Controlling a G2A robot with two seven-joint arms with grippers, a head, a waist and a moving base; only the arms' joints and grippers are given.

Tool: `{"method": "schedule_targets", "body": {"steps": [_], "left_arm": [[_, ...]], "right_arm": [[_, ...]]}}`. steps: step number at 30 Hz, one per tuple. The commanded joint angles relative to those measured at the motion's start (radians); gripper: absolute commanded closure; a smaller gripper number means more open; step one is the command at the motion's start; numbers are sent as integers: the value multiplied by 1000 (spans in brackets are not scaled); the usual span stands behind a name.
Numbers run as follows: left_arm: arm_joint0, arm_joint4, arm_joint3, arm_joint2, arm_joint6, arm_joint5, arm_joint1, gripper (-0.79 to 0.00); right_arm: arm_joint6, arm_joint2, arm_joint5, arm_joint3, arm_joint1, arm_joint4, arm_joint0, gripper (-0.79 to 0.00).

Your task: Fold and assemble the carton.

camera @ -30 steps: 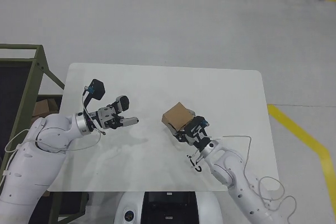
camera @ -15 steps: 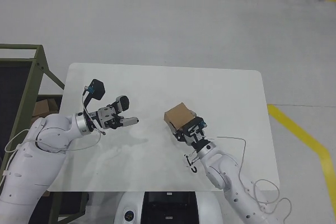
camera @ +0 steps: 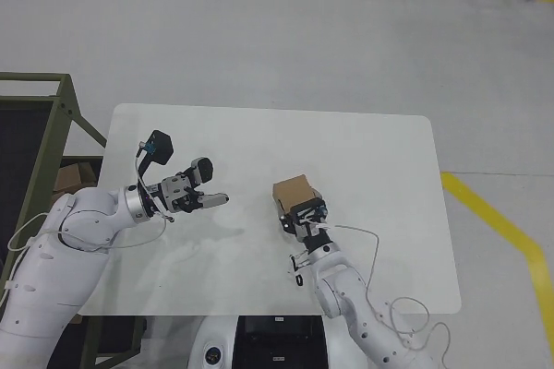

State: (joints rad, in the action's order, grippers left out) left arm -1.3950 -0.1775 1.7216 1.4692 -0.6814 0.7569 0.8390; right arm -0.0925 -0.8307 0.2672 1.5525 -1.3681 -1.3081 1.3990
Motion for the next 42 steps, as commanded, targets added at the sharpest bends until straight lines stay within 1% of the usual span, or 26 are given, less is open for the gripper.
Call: {"method": "schedule_targets", "body": {"steps": [1,8,13,20,29,35,42], "left_arm": [[0,0,0,0,0,0,0,-785],[0,0,0,0,0,0,0,-785],[0,0,0,0,0,0,0,-785],[0,0,0,0,0,0,0,-785],[0,0,0,0,0,0,0,-785],[0,0,0,0,0,0,0,-785],[0,0,0,0,0,0,0,-785]], "right_arm": [[-19,9,20,-18,-7,10,-5,0],[-92,51,99,-101,-41,33,-31,0],[-129,88,175,-156,-68,29,-44,0],[-161,118,224,-211,-99,37,-58,0],[-199,133,234,-246,-124,42,-47,0],[-222,150,227,-235,-132,6,-15,0],[-188,155,184,-220,-131,-49,10,0]]}}
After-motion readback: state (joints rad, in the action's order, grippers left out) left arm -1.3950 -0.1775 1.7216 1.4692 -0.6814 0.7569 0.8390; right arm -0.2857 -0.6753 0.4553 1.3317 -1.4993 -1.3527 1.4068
